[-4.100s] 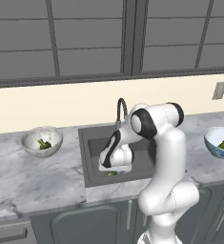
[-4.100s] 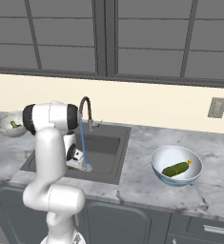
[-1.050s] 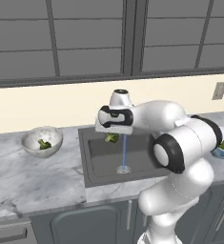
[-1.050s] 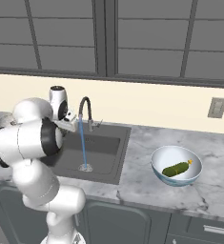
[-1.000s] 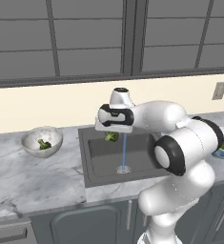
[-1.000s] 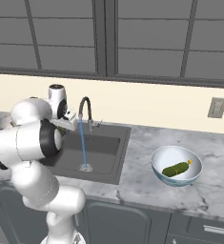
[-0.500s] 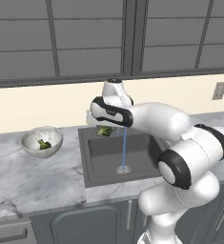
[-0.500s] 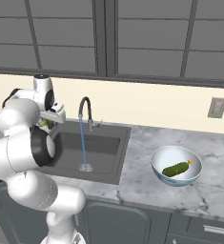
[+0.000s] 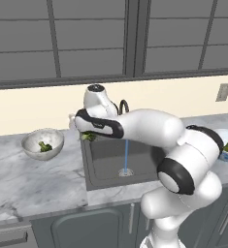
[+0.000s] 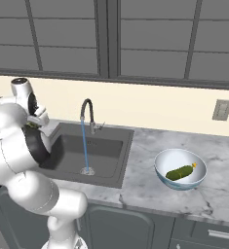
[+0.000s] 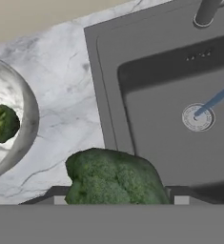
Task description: Pick the broccolis from the sink and place them in one bowl. Place the cucumber in the other bowl. Then turn off the sink faucet.
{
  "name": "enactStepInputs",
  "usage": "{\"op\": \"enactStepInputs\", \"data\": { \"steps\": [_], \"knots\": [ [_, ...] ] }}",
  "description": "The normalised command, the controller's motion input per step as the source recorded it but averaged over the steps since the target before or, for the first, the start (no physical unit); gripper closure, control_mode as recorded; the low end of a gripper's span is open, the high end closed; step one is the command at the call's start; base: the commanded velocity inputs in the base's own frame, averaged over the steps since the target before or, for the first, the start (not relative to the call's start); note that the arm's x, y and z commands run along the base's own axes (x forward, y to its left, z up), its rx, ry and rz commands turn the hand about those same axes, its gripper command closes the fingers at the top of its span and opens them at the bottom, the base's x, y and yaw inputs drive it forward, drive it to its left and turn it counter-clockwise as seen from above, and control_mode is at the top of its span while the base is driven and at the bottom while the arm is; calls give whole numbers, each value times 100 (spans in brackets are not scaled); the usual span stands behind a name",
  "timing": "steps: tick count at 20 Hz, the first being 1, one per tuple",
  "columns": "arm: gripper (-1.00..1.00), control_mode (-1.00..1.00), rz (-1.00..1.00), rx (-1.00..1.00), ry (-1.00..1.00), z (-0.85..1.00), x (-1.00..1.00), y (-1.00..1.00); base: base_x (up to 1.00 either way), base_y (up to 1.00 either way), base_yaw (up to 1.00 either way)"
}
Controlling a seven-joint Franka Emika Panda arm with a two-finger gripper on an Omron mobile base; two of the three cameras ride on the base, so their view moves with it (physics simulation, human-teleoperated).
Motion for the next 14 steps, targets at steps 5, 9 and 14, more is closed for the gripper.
{"op": "enactStepInputs", "data": {
  "steps": [5, 9, 14],
  "knots": [
    [100, -100, -12, 4, -8, 5, 0, 69, 0, 0, 0],
    [100, -100, -13, 4, -1, 21, 0, 66, 0, 0, 0],
    [100, -100, -15, 3, 0, 18, 0, 62, 0, 0, 0]
  ]
}}
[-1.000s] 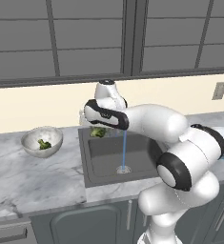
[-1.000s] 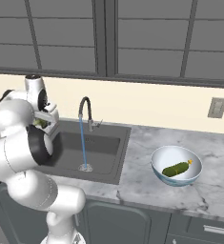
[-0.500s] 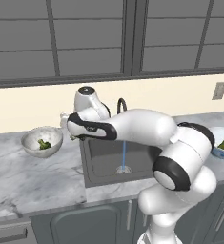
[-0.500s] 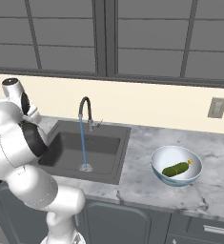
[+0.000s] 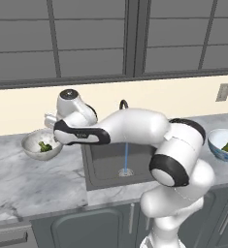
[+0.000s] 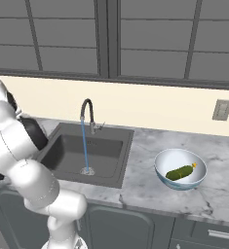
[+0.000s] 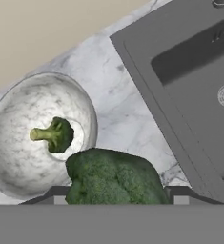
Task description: Pick the broccolis from the sink and place them in one bowl. Place the cucumber in the other bowl. Then turn off the sink faucet.
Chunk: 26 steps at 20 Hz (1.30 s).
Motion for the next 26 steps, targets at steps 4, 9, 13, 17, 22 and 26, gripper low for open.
{"op": "enactStepInputs", "data": {
  "steps": [4, 9, 13, 17, 22, 26],
  "knots": [
    [100, -100, -18, 0, 1, 1, 2, 59, 0, 0, 0],
    [100, -100, -19, 1, 4, 0, 20, 51, 0, 0, 0],
    [100, -100, -20, 7, 10, -1, 34, 33, 0, 0, 0],
    [100, -100, -17, 3, 7, -20, 38, 20, 0, 0, 0],
    [100, -100, -14, 0, 8, -44, 36, 27, 0, 0, 0],
    [-100, -100, -17, 0, 13, -2, 86, 17, 0, 0, 0]
  ]
}}
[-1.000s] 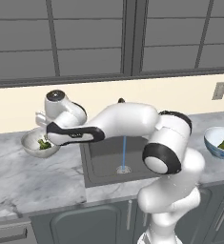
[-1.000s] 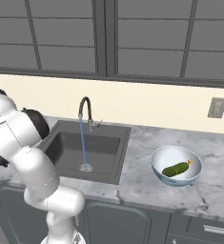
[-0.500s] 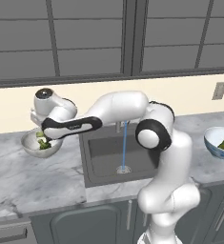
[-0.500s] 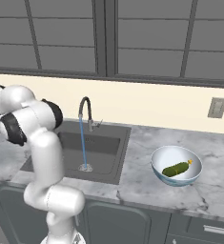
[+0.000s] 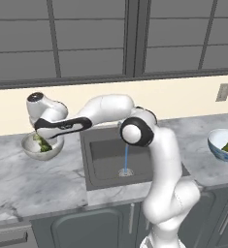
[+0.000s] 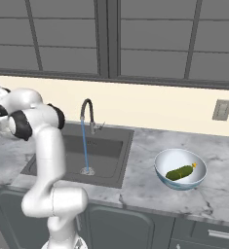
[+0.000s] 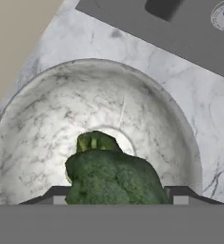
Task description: Pick the broccolis from the sink and place them in one bowl. Place the cucumber in the other bowl. Then turn off the sink faucet.
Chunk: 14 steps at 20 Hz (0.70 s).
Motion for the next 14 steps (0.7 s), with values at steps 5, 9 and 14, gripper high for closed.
{"op": "enactStepInputs", "data": {
  "steps": [5, 9, 14],
  "knots": [
    [-100, -100, -14, 0, 9, -5, 48, 0, 0, 0, 0],
    [-100, -100, -11, 0, 2, -16, 22, 4, 0, 0, 0],
    [-100, -100, -12, 0, 1, -6, 16, -4, 0, 0, 0]
  ]
}}
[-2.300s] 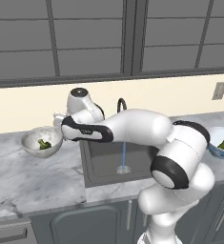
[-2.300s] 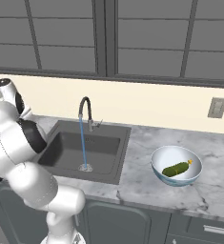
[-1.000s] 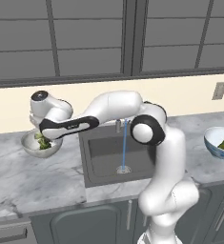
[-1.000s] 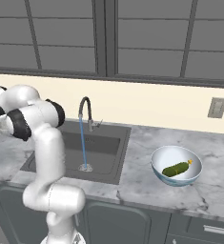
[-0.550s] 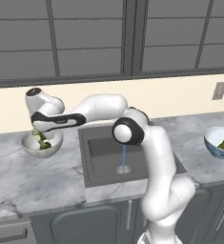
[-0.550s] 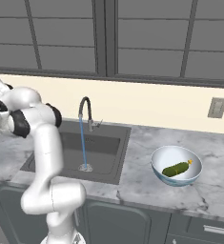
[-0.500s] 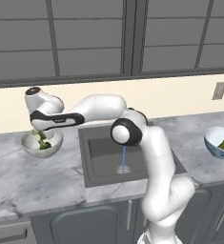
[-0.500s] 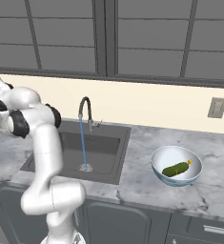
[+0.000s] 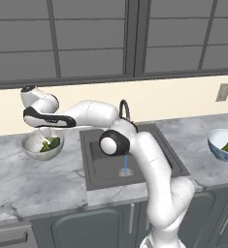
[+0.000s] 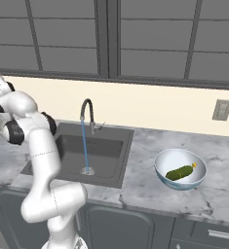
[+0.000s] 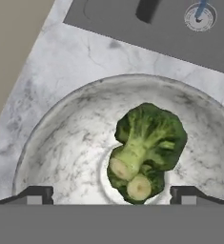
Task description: Pick the broccolis from the sink and place them in one bowl. Place the cucumber in the other bowl. Then turn off the sink faucet.
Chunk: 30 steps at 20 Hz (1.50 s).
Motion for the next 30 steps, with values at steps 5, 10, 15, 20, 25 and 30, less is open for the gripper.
{"op": "enactStepInputs", "data": {
  "steps": [5, 10, 15, 20, 25, 30],
  "knots": [
    [-100, -100, -11, 2, 0, 13, -40, -71, 0, 0, 0],
    [-100, -100, -3, 4, 0, 3, -76, -89, 0, 0, 0],
    [-100, -100, 0, 4, -1, 0, -100, -93, 0, 0, 0],
    [-100, -100, 0, 1, 0, 2, -97, -91, 0, 0, 0],
    [-100, -100, 16, 4, 0, 27, -57, -74, 0, 0, 0],
    [-100, -100, 49, 10, 0, 30, -14, -50, 0, 0, 0]
  ]
}}
